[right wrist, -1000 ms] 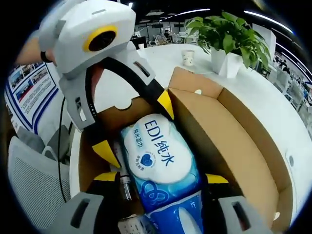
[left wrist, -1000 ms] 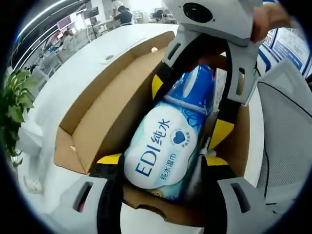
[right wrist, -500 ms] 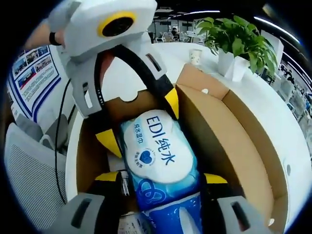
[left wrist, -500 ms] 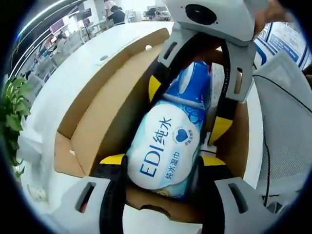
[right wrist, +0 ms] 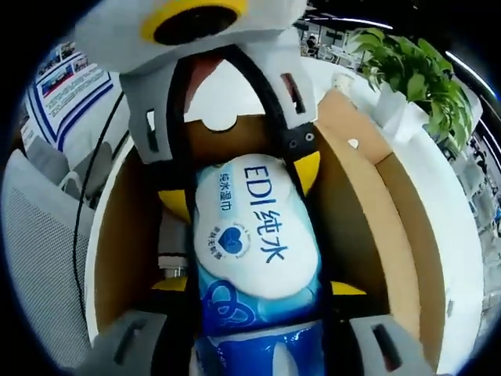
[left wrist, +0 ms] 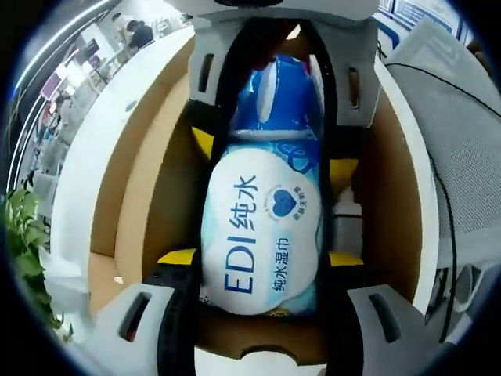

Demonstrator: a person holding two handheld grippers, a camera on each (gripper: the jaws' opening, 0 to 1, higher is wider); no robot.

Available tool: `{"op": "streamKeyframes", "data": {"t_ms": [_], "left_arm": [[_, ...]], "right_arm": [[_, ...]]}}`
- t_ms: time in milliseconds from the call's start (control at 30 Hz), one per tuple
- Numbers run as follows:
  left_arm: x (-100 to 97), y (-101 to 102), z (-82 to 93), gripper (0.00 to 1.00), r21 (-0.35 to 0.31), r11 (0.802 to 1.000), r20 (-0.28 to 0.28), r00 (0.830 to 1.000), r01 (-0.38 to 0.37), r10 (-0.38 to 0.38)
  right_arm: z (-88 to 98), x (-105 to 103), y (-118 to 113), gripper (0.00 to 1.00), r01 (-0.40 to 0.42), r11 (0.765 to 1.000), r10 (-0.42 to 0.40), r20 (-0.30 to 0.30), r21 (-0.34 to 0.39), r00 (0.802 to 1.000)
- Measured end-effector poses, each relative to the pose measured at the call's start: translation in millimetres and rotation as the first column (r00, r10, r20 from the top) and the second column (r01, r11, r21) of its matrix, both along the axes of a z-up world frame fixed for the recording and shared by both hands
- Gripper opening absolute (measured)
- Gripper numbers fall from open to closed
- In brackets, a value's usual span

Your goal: Operate the shoe box by opening the lid, removing the specified soft item, and placing it in the target area until the item is outside and the box remains undamaged.

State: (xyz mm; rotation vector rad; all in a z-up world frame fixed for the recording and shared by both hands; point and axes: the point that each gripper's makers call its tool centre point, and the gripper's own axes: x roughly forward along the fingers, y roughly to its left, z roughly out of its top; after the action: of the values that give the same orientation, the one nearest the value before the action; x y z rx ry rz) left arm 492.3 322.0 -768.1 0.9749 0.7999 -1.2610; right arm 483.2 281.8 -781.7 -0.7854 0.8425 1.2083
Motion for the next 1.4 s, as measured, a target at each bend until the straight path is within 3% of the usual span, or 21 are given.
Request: {"op": "streamKeyframes", "data": {"t_ms": [667,833,1000,1100,1267,1400], "left_arm": [[-2.5,-7,-15.3,0.66,-0.014,0.999,-0.013,0.999,0.046,-0.046],[-13.4,-6,-11.8,0.65,-0.009,0.994,0.015,0.994,0.113,-0.113],[-10.8,-6,-11.4,0.65,-0.013,0.996,0.001,0.996,0.085,-0.085],[-9.5,-4,-13.5,0.66,0.007,0.997,-0.008,0.997,0.079,-0.079],[-9.0,-4,-13.4,0.66,-0.033,0.998,-0.036,0.998,0.054,-0.056],[-9.1,-6,-15.9,0.66,-0.029,0.998,-0.050,0.997,0.056,-0.058]], "right_arm": [[-1.1,-2,2,0.67,-0.043,0.999,0.043,-0.010,0.004,0.999],[0.3,-12,1,0.64,-0.061,0.998,0.062,-0.020,0.004,0.998],[-5.1,-12,2,0.66,-0.082,0.996,0.082,-0.010,-0.047,0.997],[-7.0,-9,4,0.68,-0.073,0.995,0.072,-0.027,-0.063,0.997],[-9.7,-9,3,0.67,-0.066,0.996,0.062,-0.057,-0.068,0.996],[-10.2,-11,2,0.67,-0.086,0.994,0.080,-0.079,-0.069,0.994]]}}
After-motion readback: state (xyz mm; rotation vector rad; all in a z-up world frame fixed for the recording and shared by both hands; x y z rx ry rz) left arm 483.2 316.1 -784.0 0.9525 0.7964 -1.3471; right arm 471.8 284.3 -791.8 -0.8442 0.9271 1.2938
